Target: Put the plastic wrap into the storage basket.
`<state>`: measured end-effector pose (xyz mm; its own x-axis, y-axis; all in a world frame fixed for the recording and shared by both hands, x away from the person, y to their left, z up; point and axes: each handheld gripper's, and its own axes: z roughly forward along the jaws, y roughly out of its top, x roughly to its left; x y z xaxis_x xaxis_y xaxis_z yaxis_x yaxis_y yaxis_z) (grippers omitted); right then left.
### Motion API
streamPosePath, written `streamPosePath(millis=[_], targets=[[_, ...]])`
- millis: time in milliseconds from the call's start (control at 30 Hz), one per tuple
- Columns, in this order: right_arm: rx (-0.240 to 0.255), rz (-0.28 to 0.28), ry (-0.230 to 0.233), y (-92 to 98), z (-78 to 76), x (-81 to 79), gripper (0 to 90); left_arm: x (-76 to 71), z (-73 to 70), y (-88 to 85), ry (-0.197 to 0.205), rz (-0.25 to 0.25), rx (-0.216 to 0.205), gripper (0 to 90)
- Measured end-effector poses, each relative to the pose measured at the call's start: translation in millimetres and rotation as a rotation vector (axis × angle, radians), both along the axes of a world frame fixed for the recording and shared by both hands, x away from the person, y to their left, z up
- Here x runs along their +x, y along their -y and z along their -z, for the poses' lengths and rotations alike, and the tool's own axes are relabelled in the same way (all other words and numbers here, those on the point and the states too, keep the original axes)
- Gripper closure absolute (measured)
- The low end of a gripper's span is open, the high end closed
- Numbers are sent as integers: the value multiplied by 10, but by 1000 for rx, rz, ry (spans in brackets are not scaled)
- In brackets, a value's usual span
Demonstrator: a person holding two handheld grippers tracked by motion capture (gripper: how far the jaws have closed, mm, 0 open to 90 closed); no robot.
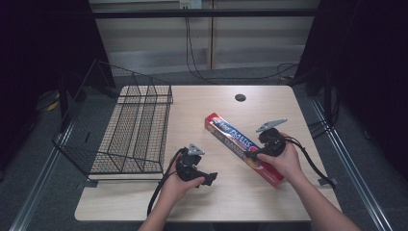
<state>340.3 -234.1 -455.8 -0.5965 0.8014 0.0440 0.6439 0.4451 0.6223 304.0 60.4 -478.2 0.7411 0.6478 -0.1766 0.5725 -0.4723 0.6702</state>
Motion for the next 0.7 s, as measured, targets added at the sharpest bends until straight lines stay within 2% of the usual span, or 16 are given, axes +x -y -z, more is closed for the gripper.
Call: streamPosePath(millis=[67,167,367,500,600,667,700], targets=[[9,-1,-12,-10,19,27,150,0,-1,0,-7,-4,-4,28],[-6,-7,-27,-11,52,51,174,4,-2,-1,-7,3,14,28],[-18,18,-52,-52,86,59,216,3,2,1,-10,-1,15,28],[-16,32,-58,-69,97,68,231,7,-4,-4,-7,-1,18,28],[-21,54,-53,-78,113,72,221,0,7,7,-13,-15,1,28],[-21,43,-55,-78,111,66,247,16,1,-9,-15,11,30,28],[-23,42,-51,-81,110,65,263,15,2,-7,-16,4,25,28]])
